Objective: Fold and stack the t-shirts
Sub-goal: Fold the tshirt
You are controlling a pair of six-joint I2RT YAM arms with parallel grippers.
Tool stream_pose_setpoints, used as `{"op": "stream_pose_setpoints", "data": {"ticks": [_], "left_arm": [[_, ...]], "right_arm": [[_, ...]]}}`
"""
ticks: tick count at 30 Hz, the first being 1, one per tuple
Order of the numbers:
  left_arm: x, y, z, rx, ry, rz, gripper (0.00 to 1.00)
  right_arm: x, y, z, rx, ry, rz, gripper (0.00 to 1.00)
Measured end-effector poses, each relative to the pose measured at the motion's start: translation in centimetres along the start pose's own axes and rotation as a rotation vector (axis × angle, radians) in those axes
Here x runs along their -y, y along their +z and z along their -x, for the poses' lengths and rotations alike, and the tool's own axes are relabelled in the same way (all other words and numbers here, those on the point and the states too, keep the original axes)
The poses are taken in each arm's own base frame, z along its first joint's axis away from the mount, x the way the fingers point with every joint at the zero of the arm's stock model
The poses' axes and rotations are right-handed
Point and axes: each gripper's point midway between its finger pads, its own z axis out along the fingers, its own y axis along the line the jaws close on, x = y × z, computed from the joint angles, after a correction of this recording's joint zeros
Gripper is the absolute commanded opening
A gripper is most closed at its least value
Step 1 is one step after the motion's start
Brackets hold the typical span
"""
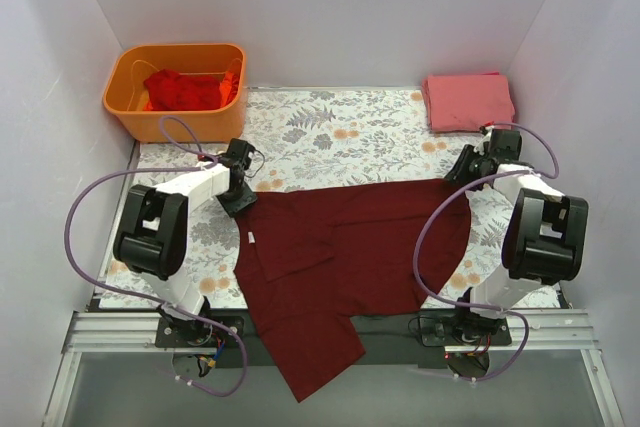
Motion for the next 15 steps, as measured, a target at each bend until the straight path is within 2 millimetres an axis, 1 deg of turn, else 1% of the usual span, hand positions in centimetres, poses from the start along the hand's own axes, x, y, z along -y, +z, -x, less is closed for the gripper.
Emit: {"op": "stream_pose_setpoints", "data": {"ticks": [2,3,6,7,8,13,15], "left_arm": [[0.0,0.6,0.0,0.002,0.002,0.015,0.27],[0.2,0.7,0.3,0.01,0.001,0.017,0.22],[0.8,1.0,0.9,0.021,-0.002,0.028,0.16],[0.9,1.1,1.1,0.024,-0.002,0.028,0.16],[1.1,1.3,1.4,0.027,-0.004,0.034,0.16],[2.3,1.8,2.7,0.041,-0.006,0.043,0.15],[2.9,2.0,3.3,0.047,-0.004,0.04,0.18]], "right_arm": [[0.7,0.9,-0.2,-0.004,0.037,0.008,0.35],[1.1,1.3,-0.5,-0.009,0.055,0.011,0.35],[2.9,2.4,-1.4,-0.022,0.123,0.004,0.35],[3.1,2.6,-1.5,-0.02,0.152,0.016,0.35],[3.7,2.6,-1.0,0.0,0.181,0.02,0.35],[5.0,2.5,0.0,0.042,0.272,0.049,0.35],[5.6,2.3,0.5,0.062,0.285,0.044,0.35]]}}
